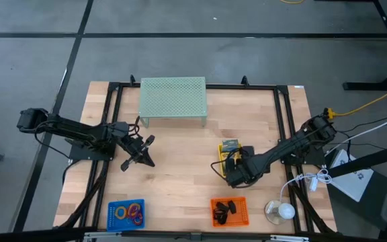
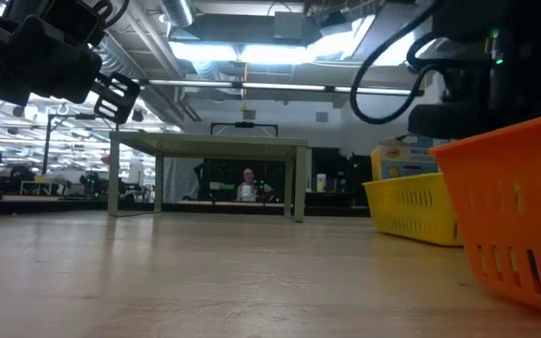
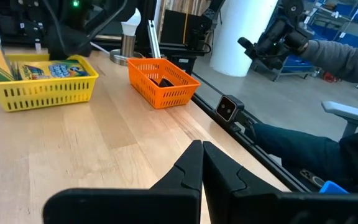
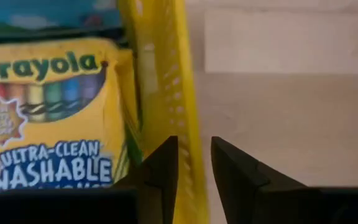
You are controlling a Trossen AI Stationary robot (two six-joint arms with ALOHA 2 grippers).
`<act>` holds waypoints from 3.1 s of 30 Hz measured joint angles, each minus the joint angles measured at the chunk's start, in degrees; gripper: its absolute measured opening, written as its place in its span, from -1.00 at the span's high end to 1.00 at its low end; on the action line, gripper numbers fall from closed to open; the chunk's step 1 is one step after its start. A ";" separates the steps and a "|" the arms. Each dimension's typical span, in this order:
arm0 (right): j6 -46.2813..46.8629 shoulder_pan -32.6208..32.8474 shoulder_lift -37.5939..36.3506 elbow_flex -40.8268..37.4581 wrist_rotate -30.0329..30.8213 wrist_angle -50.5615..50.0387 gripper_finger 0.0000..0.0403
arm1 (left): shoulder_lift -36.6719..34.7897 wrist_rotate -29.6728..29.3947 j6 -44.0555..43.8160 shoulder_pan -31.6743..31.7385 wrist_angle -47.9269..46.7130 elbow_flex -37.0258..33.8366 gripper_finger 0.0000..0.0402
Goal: Pick & Place Office Desk Supplies
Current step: Put the yellow bin on the shelf
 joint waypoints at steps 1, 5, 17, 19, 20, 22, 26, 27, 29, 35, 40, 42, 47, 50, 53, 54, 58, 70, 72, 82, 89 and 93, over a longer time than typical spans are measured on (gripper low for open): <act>-0.03 0.00 0.00 -0.43 0.06 1.39 0.53 | 0.01 0.00 0.00 0.00 0.02 0.00 0.98; -1.05 -0.42 0.00 -1.25 1.32 5.35 0.57 | 0.00 0.00 0.30 0.00 0.07 0.00 0.98; -0.73 -0.87 -0.08 -3.67 1.40 8.06 0.96 | 0.01 0.00 0.49 0.00 0.07 0.00 0.98; -0.68 -0.85 -0.08 -3.15 2.34 7.64 0.96 | 0.01 0.00 0.55 0.00 0.10 0.00 0.98; -0.79 -0.85 -0.08 -2.63 3.05 7.37 0.96 | 0.00 0.00 0.57 0.00 0.10 0.00 0.98; -2.31 -0.89 -0.23 -1.16 4.77 7.53 0.98 | 0.00 0.00 0.55 0.00 0.10 0.00 0.98; -4.74 -0.91 -0.66 2.70 8.58 7.18 0.98 | 0.02 -0.02 0.88 0.02 0.22 0.00 0.98; -5.60 -0.85 -0.75 3.96 9.90 7.11 0.98 | 0.01 -0.02 1.24 0.00 0.32 0.00 0.98; -7.09 -0.87 -0.78 6.47 11.98 6.08 0.99 | 0.00 -0.02 1.21 0.01 0.76 0.00 0.98; -7.93 -0.90 -0.78 9.85 12.53 0.90 0.99 | -0.03 0.00 -0.39 0.02 3.00 0.00 0.98; -8.74 -1.39 -0.78 11.45 13.12 0.91 0.99 | -2.49 0.04 0.86 0.86 2.83 0.00 0.98; -10.43 -1.86 -0.78 12.17 13.96 0.86 1.00 | -5.17 0.69 0.51 2.19 1.52 0.38 0.98; -14.40 -3.44 -0.78 14.32 16.66 0.85 1.00 | -14.57 0.90 3.50 6.79 -17.42 4.90 0.98; -17.65 -4.92 -0.78 16.21 18.27 0.80 1.00 | -19.78 -6.31 5.11 8.47 -24.95 6.95 0.98; -21.89 -6.74 -0.78 18.79 20.61 0.91 1.00 | -24.07 -11.46 2.00 9.34 -24.99 7.34 0.98; -23.54 -7.48 -0.78 19.72 21.28 0.97 1.00 | -25.31 -12.71 0.96 9.48 -25.19 7.34 0.98; -30.92 -10.63 -0.78 23.60 22.91 2.85 1.00 | -28.81 -17.92 -3.59 9.41 -26.26 7.32 0.98; -61.17 -24.36 -0.81 29.43 16.05 22.27 0.99 | -36.39 -46.32 -2.73 9.40 -45.85 13.14 0.98; -64.20 -26.88 -0.79 29.43 13.56 24.23 0.99 | -36.97 -51.42 -2.55 9.38 -48.73 15.67 0.98; -67.98 -39.45 -0.55 29.43 7.50 25.59 0.99 | -37.66 -75.33 -1.45 9.40 -59.33 24.22 0.98; -64.94 -47.69 0.24 29.41 0.27 28.09 0.99 | -37.53 -76.22 -1.94 9.38 -62.04 23.42 0.98; -63.90 -50.18 1.32 29.39 -5.31 30.78 0.99 | -37.48 -76.14 -1.95 9.38 -62.81 23.41 0.98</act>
